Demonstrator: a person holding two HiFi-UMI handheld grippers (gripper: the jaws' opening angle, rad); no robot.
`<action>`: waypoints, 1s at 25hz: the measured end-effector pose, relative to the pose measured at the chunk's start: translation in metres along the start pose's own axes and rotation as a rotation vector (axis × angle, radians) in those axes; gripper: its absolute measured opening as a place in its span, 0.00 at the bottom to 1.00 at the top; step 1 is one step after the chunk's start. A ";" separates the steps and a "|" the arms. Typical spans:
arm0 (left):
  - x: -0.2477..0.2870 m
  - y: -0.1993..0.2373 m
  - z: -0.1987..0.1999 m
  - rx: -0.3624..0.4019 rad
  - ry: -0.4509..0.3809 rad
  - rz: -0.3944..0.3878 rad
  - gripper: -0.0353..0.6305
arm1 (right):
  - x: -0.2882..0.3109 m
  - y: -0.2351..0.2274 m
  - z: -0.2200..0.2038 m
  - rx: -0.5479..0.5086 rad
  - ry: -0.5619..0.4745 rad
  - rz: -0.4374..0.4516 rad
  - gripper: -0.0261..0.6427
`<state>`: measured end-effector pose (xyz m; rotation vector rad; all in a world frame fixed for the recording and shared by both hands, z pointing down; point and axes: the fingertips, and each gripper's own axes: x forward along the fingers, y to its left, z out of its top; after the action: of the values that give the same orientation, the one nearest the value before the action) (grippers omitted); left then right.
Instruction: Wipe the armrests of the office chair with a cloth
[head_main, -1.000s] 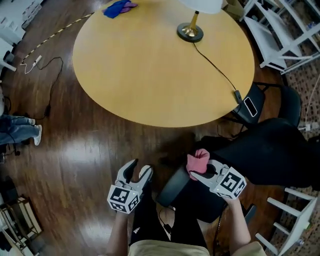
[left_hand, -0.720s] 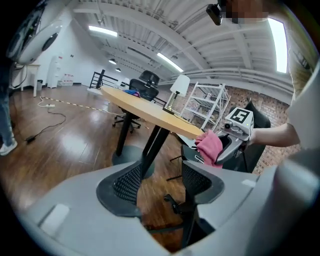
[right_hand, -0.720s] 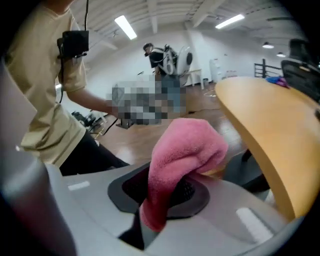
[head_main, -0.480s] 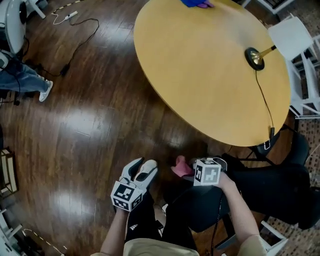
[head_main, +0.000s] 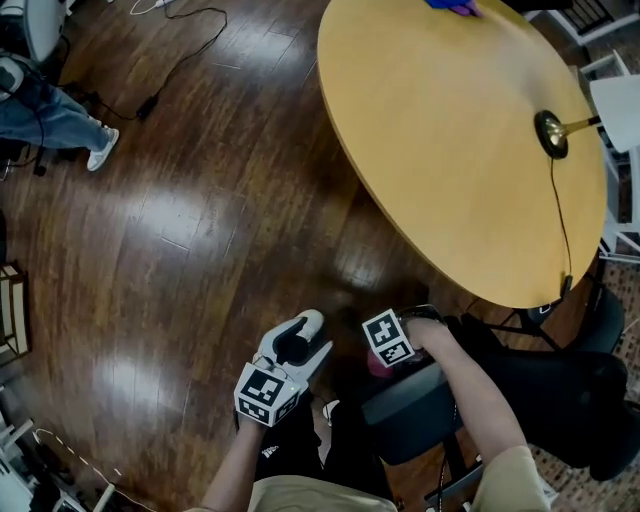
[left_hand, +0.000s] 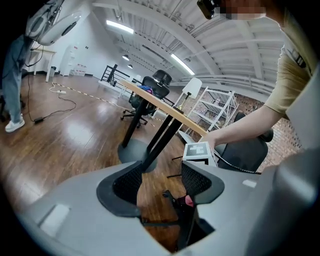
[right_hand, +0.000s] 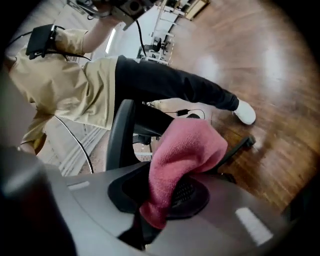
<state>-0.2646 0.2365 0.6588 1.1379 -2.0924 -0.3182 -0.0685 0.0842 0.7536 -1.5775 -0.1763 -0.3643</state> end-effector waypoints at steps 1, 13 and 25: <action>-0.001 0.002 0.001 -0.005 -0.003 0.001 0.41 | 0.003 -0.009 -0.004 0.010 0.006 -0.017 0.14; 0.003 0.020 -0.019 -0.019 0.012 0.023 0.41 | 0.018 -0.130 -0.045 0.227 -0.140 -0.368 0.14; 0.009 0.019 -0.037 -0.019 0.048 0.020 0.41 | 0.018 -0.160 -0.024 0.218 -0.278 -0.399 0.14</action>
<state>-0.2541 0.2440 0.6991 1.1020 -2.0537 -0.2971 -0.1084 0.0653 0.9099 -1.3671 -0.7292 -0.4178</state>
